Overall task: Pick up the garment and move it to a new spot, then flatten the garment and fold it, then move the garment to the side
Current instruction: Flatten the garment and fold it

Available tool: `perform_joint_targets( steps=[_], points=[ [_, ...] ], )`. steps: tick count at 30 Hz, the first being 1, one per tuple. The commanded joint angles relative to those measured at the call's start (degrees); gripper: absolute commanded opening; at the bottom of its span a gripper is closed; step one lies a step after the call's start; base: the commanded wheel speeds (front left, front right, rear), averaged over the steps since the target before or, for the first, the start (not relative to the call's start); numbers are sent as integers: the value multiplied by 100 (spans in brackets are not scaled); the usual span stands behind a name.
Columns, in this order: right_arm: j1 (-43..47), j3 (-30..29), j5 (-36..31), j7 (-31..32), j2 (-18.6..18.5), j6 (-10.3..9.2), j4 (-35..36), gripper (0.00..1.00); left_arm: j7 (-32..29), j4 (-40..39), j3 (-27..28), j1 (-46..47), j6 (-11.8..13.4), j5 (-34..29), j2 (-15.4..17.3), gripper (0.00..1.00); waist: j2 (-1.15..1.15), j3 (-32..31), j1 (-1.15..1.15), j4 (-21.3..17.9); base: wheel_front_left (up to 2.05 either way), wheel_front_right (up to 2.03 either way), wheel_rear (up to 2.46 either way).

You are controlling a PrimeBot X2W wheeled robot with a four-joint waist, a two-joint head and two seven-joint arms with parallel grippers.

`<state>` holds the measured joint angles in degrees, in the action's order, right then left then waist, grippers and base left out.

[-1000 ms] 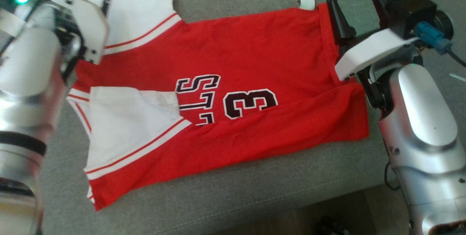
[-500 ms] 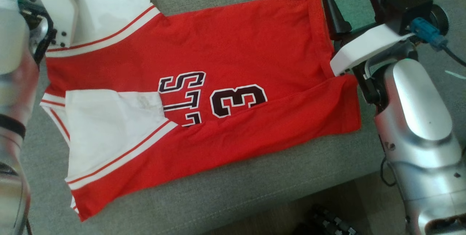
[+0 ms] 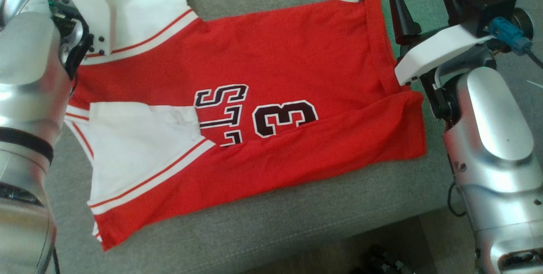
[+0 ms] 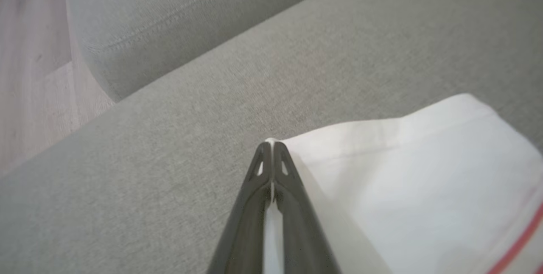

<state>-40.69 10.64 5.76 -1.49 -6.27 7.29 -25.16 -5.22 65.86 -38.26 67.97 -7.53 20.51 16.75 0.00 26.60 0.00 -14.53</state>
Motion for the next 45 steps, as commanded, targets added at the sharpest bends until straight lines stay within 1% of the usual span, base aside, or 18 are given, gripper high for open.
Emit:
perform_joint_targets(
  steps=[1, 2, 4, 8, 9, 13, 17, 22, 25, 29, 38, 45],
  points=[
    [-133, 4, 21, 6, 4, 20, 107, 100, 239, -227, 86, 156, 6, 102, 207, 0, 0, -124, 0, 112, 0, 0, 0],
    [-122, -45, 59, 18, -34, 20, 33, 100, 484, -308, 97, 132, 5, 207, 171, 0, 0, -224, 0, 205, 0, 0, 0],
    [-104, -106, 153, 29, -68, 20, -64, 100, 742, -382, 200, 77, 5, 383, 108, 0, 0, -347, 0, 303, 0, 0, 0],
    [-40, -290, 514, 147, -167, 20, -296, 100, 1211, -590, 384, -88, 6, 666, -132, 0, 0, -546, 0, 591, 0, 0, 0],
    [-40, -290, 514, 147, -167, 20, -296, 100, 1211, -590, 384, -88, 6, 666, -132, 0, 0, -546, 0, 591, 0, 0, 0],
    [-8, -361, 663, 284, -407, 20, -559, 100, 1542, -895, 402, -338, 53, 751, -318, 0, 0, -677, 0, 865, 0, 0, 0],
    [31, -500, 882, 535, -610, 20, -935, 100, 1654, -1319, 368, -673, 116, 807, -448, 0, 0, -762, 0, 1107, 0, 0, 0],
    [38, -524, 1038, 850, -897, 20, -1476, 100, 1577, -1981, 254, -1069, 243, 800, -470, 0, 0, -769, 0, 1333, 0, 0, 0],
    [-14, -440, 1089, 966, -1014, 20, -1734, 100, 1462, -2409, 204, -1263, 338, 795, -414, 0, 0, -743, 0, 1421, 0, 0, 0],
    [-121, -212, 1244, 1101, -1080, 20, -1969, 100, 1247, -2952, 187, -1456, 463, 813, -269, 0, 0, -703, 0, 1475, 0, 0, 0],
    [-450, 198, 1479, 970, -1102, 20, -2347, 100, 843, -3893, 180, -1764, 736, 836, 39, 0, 0, -581, 0, 1494, 0, 0, 0],
    [-652, 294, 1483, 877, -1165, 20, -2876, 100, 632, -4309, 159, -1851, 859, 844, 170, 0, 0, -520, 0, 1490, 0, 0, 0]
  ],
)
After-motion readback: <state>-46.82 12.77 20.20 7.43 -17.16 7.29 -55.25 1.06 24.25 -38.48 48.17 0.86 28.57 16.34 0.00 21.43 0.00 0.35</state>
